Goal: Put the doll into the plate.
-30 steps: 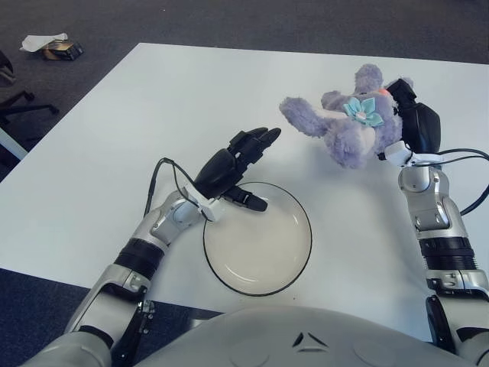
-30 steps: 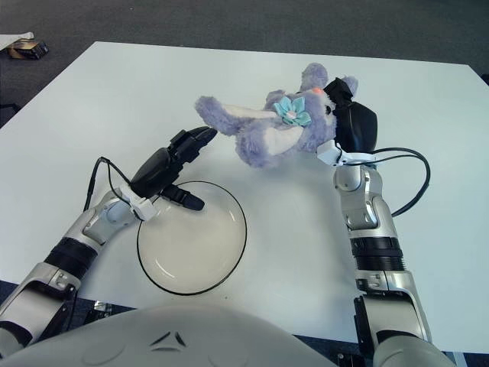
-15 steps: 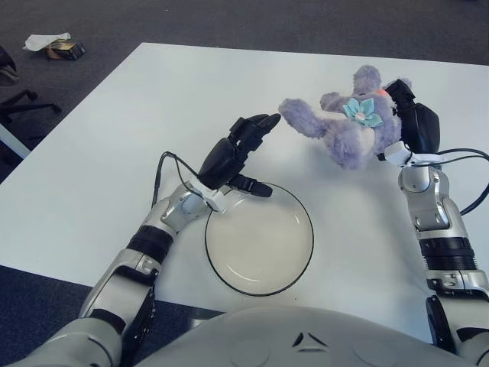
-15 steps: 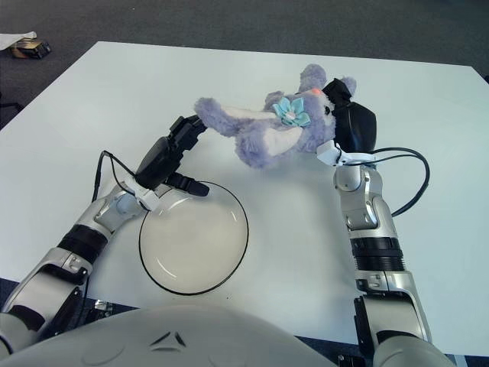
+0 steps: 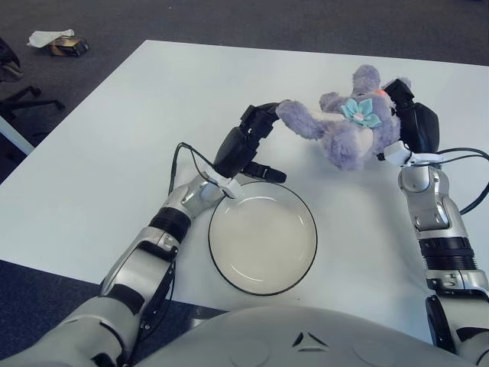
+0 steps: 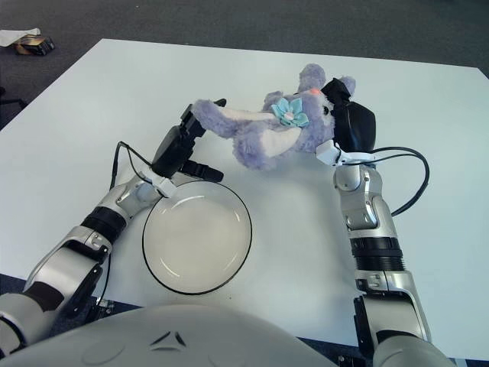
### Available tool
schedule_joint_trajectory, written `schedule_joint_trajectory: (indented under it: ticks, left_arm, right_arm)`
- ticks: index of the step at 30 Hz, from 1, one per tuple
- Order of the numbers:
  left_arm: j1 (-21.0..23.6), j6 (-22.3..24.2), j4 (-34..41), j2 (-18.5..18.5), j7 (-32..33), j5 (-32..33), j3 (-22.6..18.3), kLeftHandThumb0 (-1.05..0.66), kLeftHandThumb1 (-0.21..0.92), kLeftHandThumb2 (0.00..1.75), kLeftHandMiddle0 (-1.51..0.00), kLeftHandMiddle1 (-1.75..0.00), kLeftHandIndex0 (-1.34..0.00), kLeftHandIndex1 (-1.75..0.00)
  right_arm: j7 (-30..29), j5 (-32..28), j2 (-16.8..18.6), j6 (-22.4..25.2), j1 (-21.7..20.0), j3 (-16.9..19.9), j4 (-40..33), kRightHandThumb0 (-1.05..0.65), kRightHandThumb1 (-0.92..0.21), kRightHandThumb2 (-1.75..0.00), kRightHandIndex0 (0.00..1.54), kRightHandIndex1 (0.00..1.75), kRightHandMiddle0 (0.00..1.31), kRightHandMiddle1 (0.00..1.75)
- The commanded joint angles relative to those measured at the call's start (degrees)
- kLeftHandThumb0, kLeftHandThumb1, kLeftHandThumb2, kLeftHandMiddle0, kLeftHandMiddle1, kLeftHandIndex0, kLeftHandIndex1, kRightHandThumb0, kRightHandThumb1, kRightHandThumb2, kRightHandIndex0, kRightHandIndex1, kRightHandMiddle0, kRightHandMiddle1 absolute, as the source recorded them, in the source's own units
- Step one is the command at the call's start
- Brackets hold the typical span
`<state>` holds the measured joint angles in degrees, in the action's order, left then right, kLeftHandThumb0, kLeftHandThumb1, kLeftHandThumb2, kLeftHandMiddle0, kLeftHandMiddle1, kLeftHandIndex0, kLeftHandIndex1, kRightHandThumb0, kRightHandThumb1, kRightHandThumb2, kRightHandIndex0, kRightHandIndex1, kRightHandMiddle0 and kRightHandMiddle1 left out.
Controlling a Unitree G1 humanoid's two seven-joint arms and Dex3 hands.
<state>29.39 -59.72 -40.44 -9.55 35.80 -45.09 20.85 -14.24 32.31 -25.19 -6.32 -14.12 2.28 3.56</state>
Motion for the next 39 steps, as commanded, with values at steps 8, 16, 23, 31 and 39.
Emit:
schedule_joint_trajectory:
  ticks: [8, 16, 23, 31, 39]
  left_arm:
    - [2.46, 1.26, -4.08, -1.24, 8.28, -6.57, 3.73, -0.89, 0.82, 0.26, 0.00, -0.70, 0.00, -0.34]
    - [5.52, 3.02, -4.30, -2.49, 12.37, -10.30, 6.50, -0.92, 0.82, 0.26, 0.00, -0.74, 0.00, -0.32]
    - [6.16, 3.97, -4.03, -3.20, 12.48, -10.38, 7.76, -0.96, 0.84, 0.26, 0.00, -0.85, 0.00, -0.48]
    - [6.23, 3.60, -4.41, -3.01, 9.42, -7.30, 7.90, -0.94, 0.86, 0.24, 0.00, -0.89, 0.00, -0.56]
    - [6.08, 2.29, -5.40, -2.67, 6.39, -2.43, 6.53, -0.87, 0.84, 0.24, 0.00, -0.78, 0.00, -0.37]
  right_arm:
    - [0.02, -0.93, 0.46, 1.34, -0.50, 0.83, -1.80, 0.00, -0.08, -1.60, 0.80, 1.75, 0.55, 1.75]
    - [-0.34, -1.07, 0.65, 1.60, -0.46, 0.96, -2.17, 0.00, -0.08, -1.60, 0.79, 1.74, 0.55, 1.75]
    - [-0.41, -1.19, 0.63, 1.36, -0.49, 1.00, -2.13, 0.00, -0.09, -1.58, 0.79, 1.73, 0.54, 1.75]
    - [-0.63, -0.99, 0.44, 1.27, -0.46, 1.04, -2.05, 0.00, -0.10, -1.57, 0.79, 1.71, 0.54, 1.75]
    - [-0.31, -0.75, 0.16, 1.59, -0.20, 1.08, -2.33, 0.00, -0.10, -1.57, 0.79, 1.72, 0.54, 1.75]
